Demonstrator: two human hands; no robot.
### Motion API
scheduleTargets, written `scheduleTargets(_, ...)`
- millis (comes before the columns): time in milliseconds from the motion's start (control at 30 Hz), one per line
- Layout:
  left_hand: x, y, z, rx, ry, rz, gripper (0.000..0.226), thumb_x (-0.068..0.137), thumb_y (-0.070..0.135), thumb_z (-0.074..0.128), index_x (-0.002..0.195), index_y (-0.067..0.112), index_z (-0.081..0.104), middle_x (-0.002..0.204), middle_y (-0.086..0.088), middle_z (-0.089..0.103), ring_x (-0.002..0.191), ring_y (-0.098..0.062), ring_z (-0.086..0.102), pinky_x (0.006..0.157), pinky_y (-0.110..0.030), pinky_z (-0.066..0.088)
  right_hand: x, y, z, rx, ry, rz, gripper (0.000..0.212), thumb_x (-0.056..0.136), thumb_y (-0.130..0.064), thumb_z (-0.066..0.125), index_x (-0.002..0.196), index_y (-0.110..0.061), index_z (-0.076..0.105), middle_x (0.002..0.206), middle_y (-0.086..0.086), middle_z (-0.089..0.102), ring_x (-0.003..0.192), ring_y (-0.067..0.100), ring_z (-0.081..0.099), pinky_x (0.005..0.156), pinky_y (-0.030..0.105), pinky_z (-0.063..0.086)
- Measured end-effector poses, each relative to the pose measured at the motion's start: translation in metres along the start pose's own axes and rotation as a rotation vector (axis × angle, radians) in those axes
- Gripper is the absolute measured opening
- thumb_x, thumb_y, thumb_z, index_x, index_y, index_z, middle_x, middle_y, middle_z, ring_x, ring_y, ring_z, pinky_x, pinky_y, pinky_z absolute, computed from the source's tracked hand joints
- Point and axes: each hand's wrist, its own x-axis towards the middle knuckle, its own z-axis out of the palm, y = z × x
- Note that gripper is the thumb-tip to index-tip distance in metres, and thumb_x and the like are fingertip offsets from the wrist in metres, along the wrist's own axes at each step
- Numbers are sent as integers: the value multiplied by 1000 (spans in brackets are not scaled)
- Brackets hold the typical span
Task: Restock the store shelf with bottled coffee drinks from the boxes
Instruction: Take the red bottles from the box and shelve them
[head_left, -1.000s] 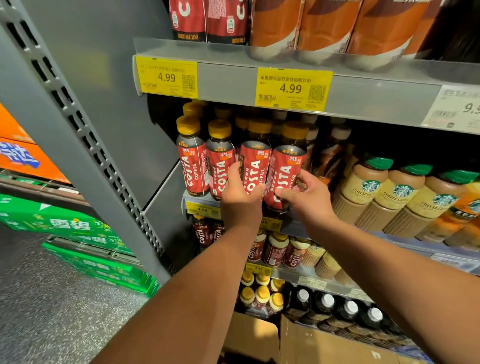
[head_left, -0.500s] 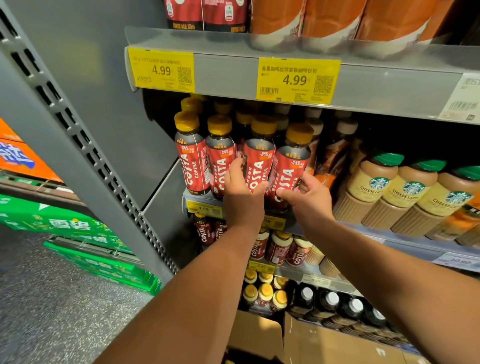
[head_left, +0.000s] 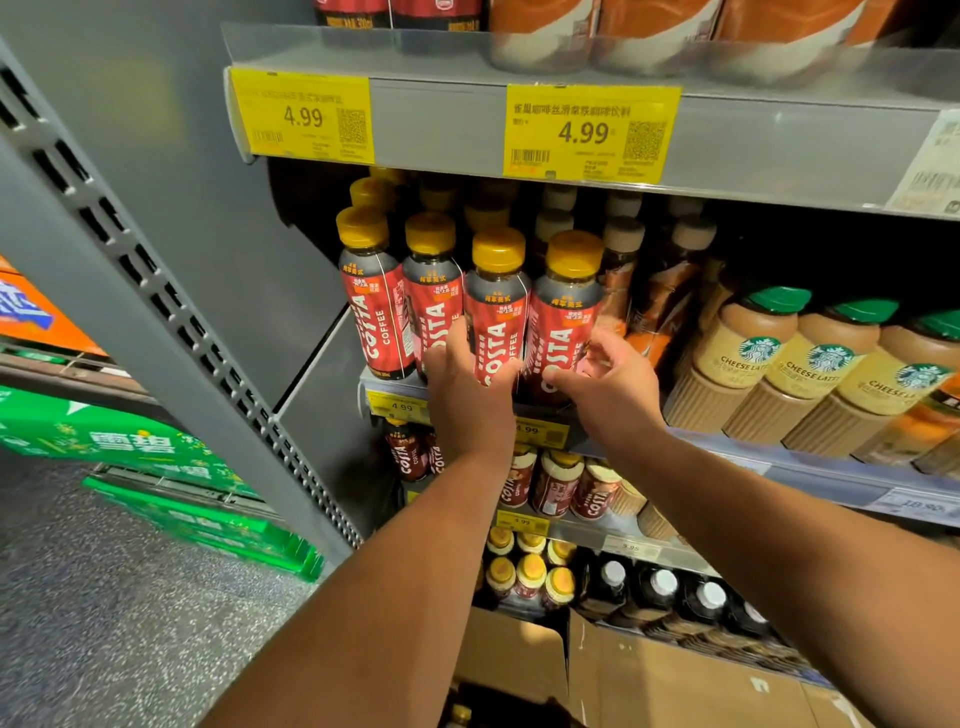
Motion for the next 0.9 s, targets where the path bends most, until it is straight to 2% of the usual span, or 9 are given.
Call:
scheduleTargets(100,-1,0,-3,33,17,12,64,82,29,69,138,22,38,127,-1,48,114,-17,48,83,-29,44,1,0,1,-20,11,10,39,76,-11,76,101,-35,57,82,-26,61,72,-26,55,54,-2,41)
scheduleTargets(167,-3,0,-5,28,23,10,61,83,28,68,137,21,40,127,-1,49,114,-18,50,86,-33,48,1,-1,3,-37,24,21,38,75,-14,77,99,-36,58,80,-26,62,72,-24,56,55,0,42)
scheduleTargets(333,-4,3,-8,37,21,13,59,84,26,67,136,19,40,126,-3,49,112,-18,51,85,-35,50,1,-1,3,-78,39,35,35,73,-17,79,98,-34,61,79,-25,63,75,-14,60,61,4,44)
scheduleTargets(433,-3,3,-10,42,12,12,59,84,26,68,136,19,42,125,-4,49,110,-18,52,80,-30,47,1,-1,4,-92,50,46,35,73,-17,78,97,-35,61,78,-25,62,77,-12,59,63,7,41)
scheduleTargets(567,-1,2,-10,17,0,0,58,83,26,69,135,19,44,123,-3,50,107,-18,53,79,-28,45,-1,-3,5,-110,54,45,34,74,-18,78,95,-36,60,75,-28,60,68,-17,57,53,2,40)
scheduleTargets(733,-1,2,-8,-16,26,5,55,83,23,69,133,17,47,123,-5,50,107,-19,53,82,-32,49,0,-2,4,-127,51,21,30,73,-14,78,93,-31,63,73,-28,60,64,-25,54,52,-6,36)
scheduleTargets(833,-1,1,-9,-5,5,1,53,84,26,68,132,18,46,121,-4,51,100,-15,53,72,-22,45,0,-4,5,-164,33,32,35,73,-17,78,102,-27,60,82,-21,61,71,-13,59,54,2,42)
scheduleTargets(900,-1,-2,-14,38,-17,4,50,85,29,65,130,20,45,120,-3,51,97,-13,52,67,-18,40,-2,-5,6,-208,19,47,39,75,-21,77,110,-22,59,93,-11,65,83,0,62,67,13,47)
